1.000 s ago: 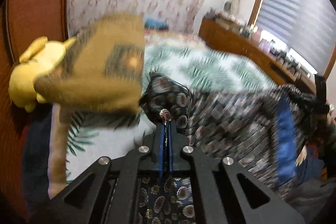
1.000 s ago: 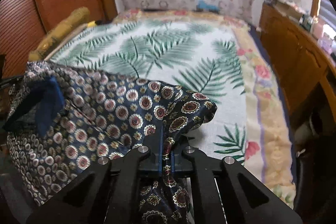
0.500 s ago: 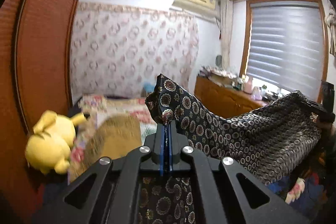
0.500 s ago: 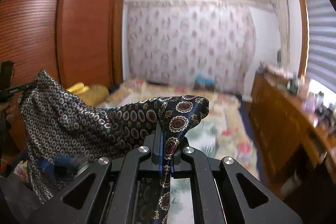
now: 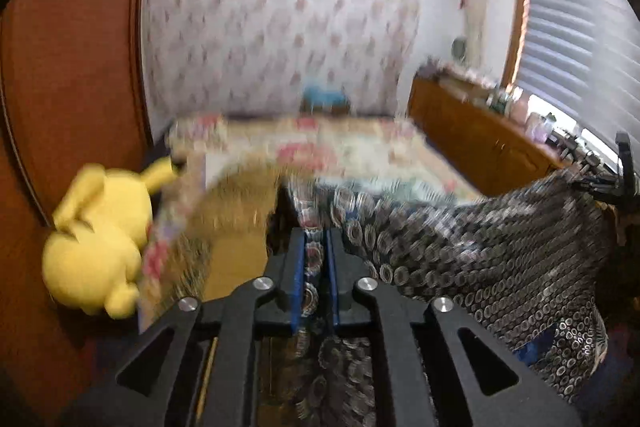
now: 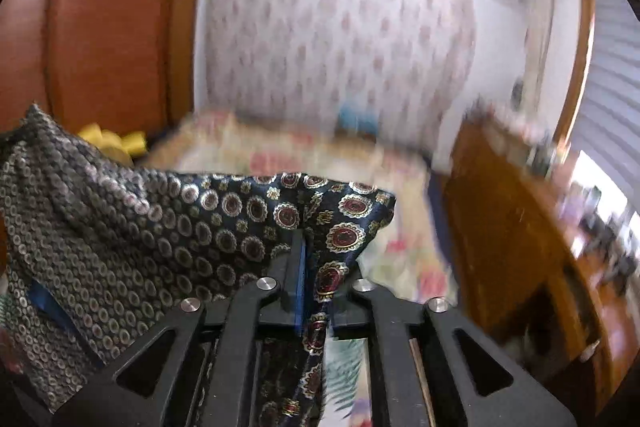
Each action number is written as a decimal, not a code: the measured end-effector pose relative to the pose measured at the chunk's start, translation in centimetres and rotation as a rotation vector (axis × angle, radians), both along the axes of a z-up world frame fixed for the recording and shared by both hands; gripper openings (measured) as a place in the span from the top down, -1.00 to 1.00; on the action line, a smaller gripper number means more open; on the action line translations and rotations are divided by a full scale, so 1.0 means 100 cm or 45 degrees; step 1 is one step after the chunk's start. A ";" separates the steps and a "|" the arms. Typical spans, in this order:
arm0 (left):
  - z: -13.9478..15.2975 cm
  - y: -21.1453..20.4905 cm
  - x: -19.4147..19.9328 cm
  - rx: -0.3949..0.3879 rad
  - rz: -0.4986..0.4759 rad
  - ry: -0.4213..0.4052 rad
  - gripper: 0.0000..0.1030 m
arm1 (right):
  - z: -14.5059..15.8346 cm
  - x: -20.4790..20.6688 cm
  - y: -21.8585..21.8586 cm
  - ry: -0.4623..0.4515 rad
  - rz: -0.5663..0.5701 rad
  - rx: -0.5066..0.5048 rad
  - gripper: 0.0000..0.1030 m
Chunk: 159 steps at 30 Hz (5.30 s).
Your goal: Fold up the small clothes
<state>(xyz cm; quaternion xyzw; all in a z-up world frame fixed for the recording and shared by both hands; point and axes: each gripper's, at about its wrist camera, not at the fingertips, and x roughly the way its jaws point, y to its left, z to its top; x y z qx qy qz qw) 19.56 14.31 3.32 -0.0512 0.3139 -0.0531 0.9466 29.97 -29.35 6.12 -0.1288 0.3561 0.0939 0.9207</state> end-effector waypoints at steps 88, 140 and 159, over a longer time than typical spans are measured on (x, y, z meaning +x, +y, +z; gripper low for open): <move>-0.066 -0.020 -0.085 0.065 0.143 0.067 0.03 | -0.135 -0.126 0.002 0.140 -0.043 0.210 -0.02; -0.060 -0.051 -0.172 -0.028 -0.002 0.004 1.00 | -0.082 -0.135 -0.050 -0.019 -0.003 0.306 1.00; -0.100 -0.048 -0.209 -0.022 0.051 0.166 1.00 | -0.105 -0.181 -0.074 0.068 -0.075 0.219 0.88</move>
